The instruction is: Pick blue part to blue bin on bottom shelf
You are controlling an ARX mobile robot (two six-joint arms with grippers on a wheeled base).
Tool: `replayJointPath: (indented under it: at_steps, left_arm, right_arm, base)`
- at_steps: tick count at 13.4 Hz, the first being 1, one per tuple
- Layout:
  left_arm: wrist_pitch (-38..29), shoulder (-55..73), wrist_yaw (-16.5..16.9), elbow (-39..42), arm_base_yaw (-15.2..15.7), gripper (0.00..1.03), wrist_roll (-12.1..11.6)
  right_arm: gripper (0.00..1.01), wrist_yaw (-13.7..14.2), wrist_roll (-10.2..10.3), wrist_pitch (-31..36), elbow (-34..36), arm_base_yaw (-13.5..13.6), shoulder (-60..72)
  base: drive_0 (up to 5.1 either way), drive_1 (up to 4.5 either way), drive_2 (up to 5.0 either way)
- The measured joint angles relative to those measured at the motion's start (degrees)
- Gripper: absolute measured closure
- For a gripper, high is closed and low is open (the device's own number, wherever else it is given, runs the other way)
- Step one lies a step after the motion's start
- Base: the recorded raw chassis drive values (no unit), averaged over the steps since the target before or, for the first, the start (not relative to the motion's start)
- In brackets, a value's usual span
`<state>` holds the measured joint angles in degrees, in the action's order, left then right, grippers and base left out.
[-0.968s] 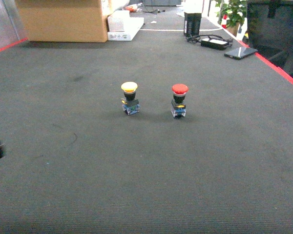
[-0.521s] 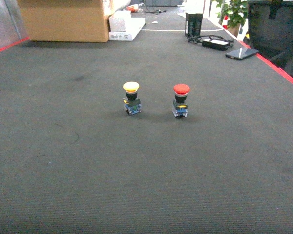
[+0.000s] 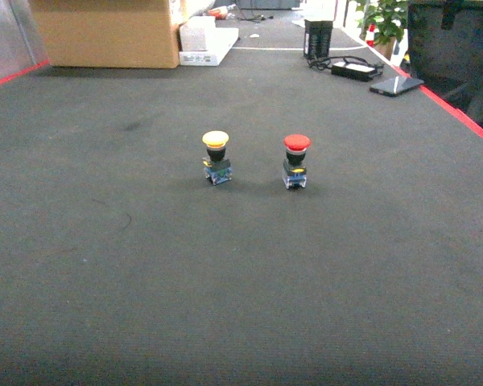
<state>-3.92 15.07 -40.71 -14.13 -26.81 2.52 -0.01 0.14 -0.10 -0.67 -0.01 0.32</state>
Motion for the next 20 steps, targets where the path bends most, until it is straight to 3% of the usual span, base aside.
replayJointPath:
  at_steps: [20]
  left_arm:
    - [0.0, -0.3, -0.2, 0.0, 0.0, 0.59, 0.0]
  right_arm:
    - [0.03, 0.0, 0.0, -0.2, 0.0, 0.0, 0.0]
  base:
    - [-1.4, -1.4, -1.4]
